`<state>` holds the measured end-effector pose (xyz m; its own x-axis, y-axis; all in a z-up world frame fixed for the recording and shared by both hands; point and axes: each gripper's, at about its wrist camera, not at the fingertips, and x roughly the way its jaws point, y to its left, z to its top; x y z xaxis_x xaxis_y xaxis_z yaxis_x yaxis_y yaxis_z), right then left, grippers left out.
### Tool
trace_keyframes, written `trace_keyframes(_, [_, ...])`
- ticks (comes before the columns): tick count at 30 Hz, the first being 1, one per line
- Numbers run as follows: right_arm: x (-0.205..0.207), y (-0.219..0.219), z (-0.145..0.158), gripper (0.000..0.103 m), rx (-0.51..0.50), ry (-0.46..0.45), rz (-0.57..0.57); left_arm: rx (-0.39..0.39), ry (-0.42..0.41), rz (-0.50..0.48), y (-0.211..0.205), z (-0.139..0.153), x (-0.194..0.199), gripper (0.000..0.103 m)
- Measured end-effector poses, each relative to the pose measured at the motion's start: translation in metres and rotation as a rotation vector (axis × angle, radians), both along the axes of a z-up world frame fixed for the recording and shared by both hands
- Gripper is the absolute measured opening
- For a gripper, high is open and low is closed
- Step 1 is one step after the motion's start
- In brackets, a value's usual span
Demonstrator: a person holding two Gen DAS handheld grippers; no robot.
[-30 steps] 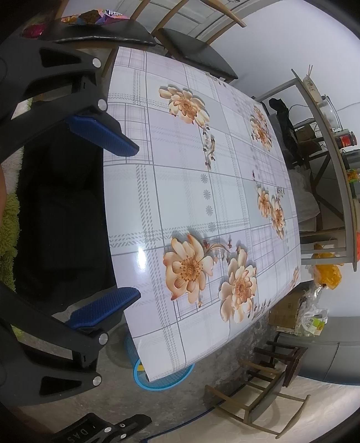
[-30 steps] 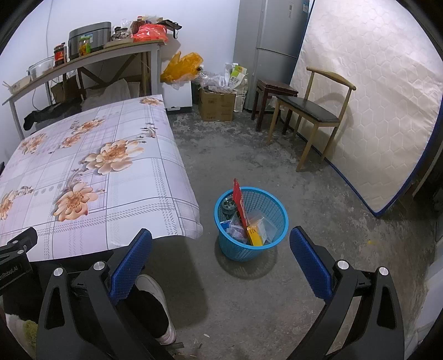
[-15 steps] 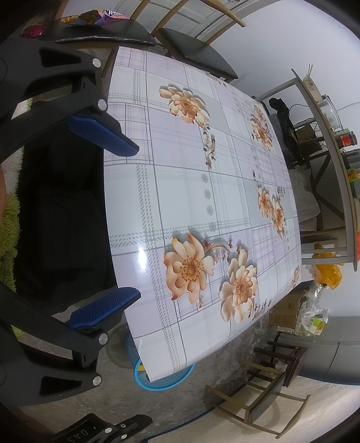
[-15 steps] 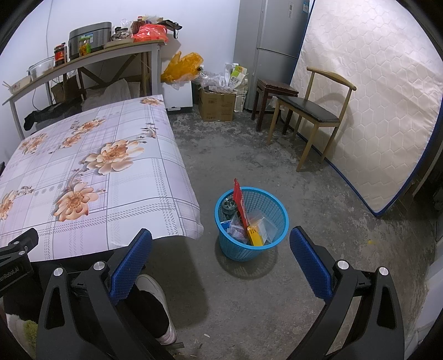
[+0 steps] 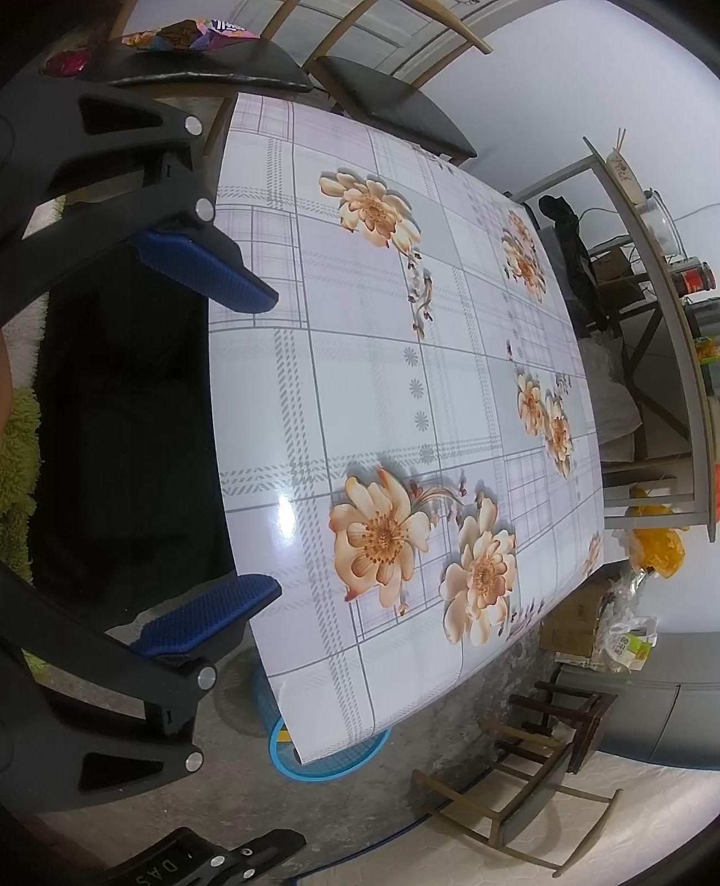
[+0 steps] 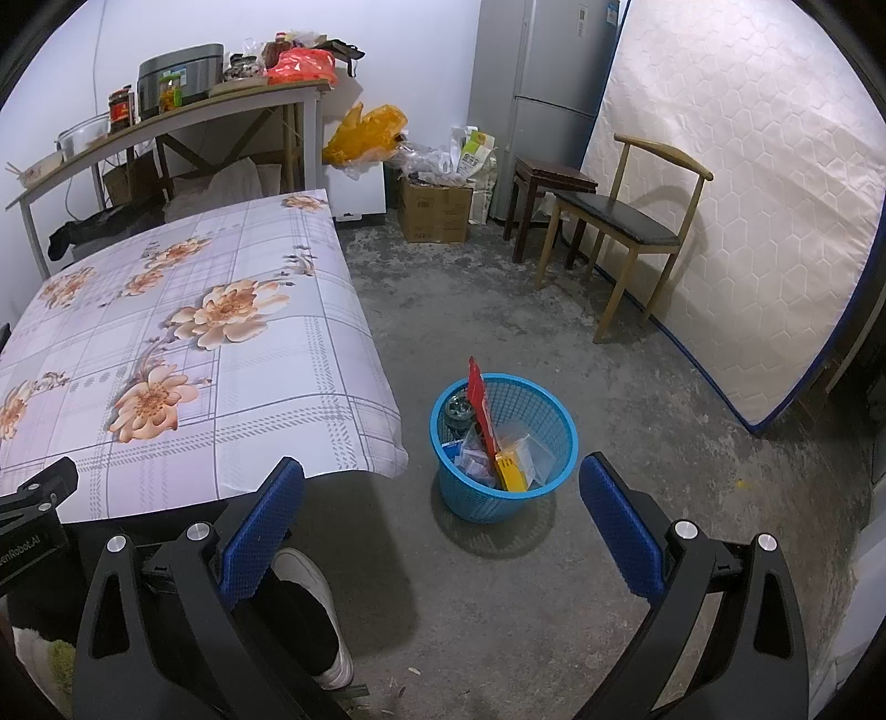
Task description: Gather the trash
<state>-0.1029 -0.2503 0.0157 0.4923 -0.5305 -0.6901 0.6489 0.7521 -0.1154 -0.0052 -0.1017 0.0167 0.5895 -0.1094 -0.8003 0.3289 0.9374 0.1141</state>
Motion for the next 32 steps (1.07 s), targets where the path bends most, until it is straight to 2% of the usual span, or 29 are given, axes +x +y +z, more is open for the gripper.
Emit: trace_keyframes(32, [0.0011, 0.0014, -0.0007, 0.097, 0.0, 0.001, 0.001, 0.007, 0.02, -0.011, 0.0026, -0.0039, -0.0011, 0.091])
